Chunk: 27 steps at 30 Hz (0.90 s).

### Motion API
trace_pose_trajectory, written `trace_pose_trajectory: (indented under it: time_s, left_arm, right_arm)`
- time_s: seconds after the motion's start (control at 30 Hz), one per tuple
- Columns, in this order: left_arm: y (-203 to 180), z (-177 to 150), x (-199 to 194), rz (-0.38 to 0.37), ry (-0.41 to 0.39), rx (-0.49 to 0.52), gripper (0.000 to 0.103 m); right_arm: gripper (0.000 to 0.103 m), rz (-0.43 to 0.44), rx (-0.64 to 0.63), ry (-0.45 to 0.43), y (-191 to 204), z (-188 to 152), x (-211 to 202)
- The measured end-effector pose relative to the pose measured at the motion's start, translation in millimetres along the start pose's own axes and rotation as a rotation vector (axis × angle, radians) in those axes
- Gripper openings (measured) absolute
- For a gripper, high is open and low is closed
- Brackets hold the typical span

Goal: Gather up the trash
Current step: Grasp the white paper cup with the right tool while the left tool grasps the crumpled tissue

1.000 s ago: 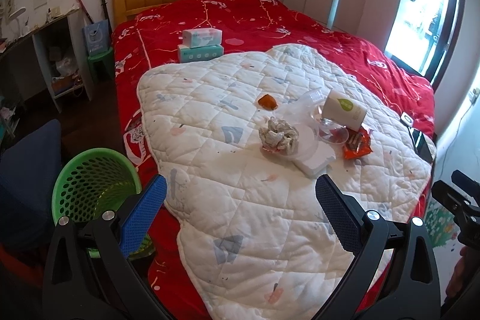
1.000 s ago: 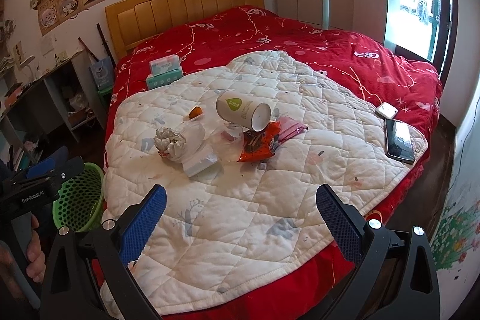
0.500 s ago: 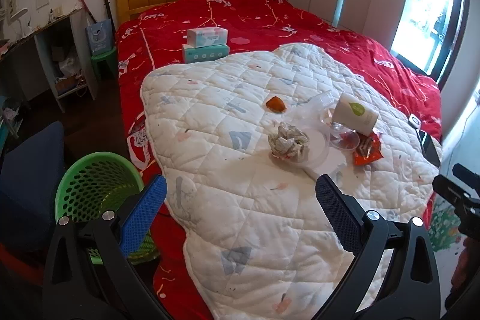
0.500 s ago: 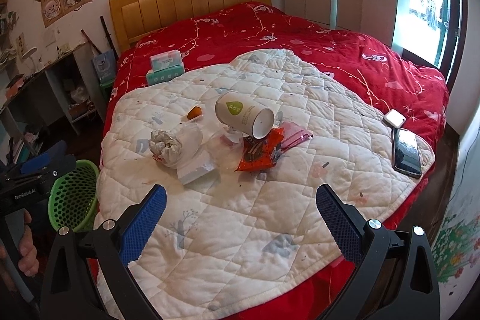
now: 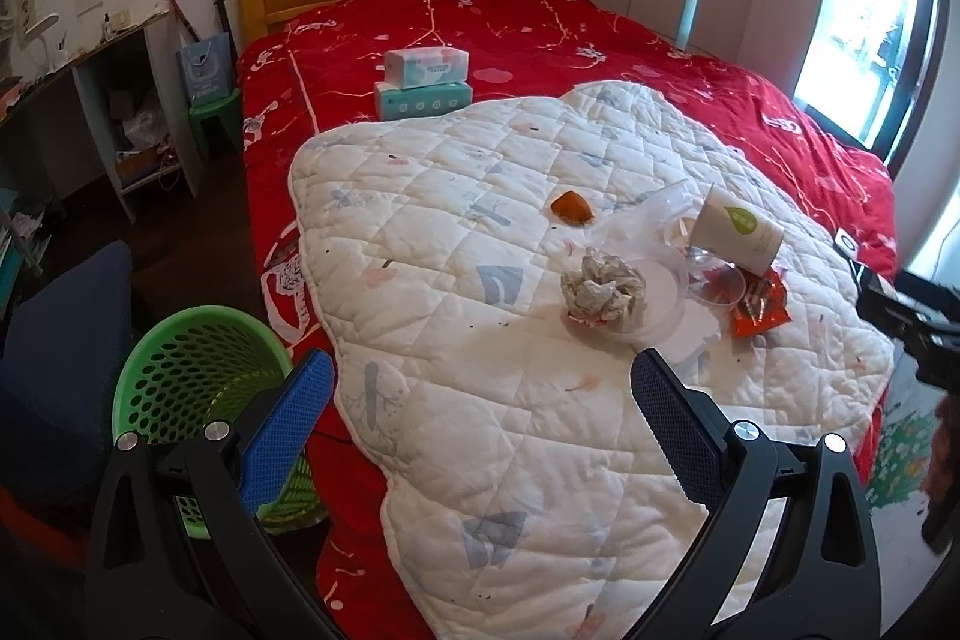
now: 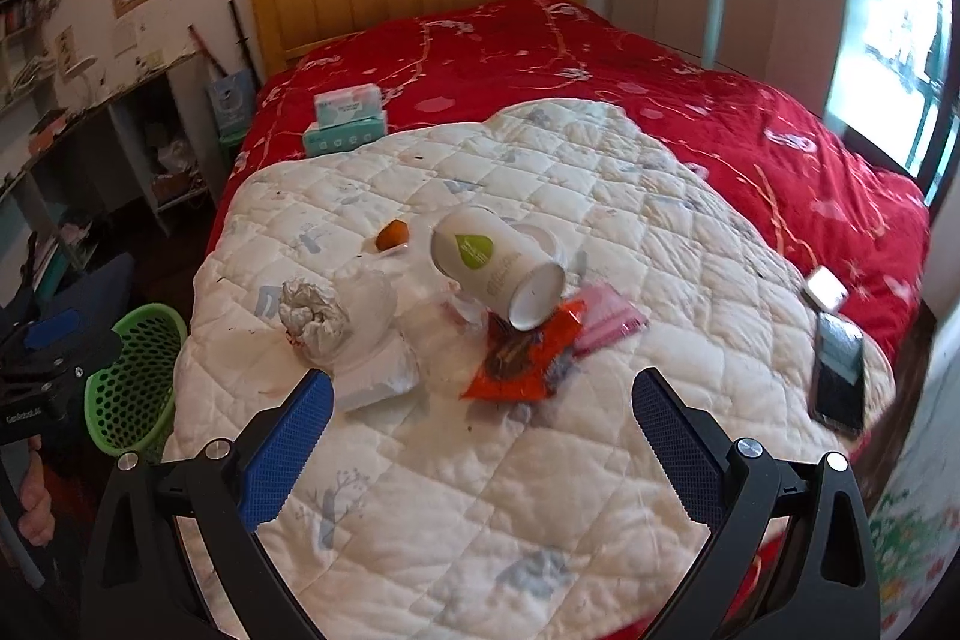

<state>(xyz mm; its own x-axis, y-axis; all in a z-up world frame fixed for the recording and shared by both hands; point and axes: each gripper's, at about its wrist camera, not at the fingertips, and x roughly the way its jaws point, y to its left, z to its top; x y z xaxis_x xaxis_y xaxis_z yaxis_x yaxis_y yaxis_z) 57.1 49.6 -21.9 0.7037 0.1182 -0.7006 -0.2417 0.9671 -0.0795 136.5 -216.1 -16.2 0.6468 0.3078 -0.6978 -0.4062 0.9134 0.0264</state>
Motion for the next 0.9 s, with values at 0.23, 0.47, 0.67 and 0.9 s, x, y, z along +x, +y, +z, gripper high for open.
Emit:
trace_pose_trajectory:
  time_s: [0.23, 0.47, 0.67, 0.9]
  left_arm:
    - [2, 2, 13, -0.002, 0.014, 0.001, 0.098]
    - [4, 6, 29, -0.003, 0.019, 0.009, 0.098]
    - [4, 11, 44, -0.013, 0.032, 0.011, 0.097]
    - [-10, 18, 60, -0.059, 0.042, 0.053, 0.097]
  right_arm:
    - [0.097, 0.021, -0.116, 0.018, 4, 32, 37]
    - [0.096, 0.016, -0.238, 0.082, 6, 50, 88]
    - [0.096, 0.03, -0.298, 0.142, 3, 59, 127]
    - [0.095, 0.035, -0.317, 0.205, -1, 66, 163]
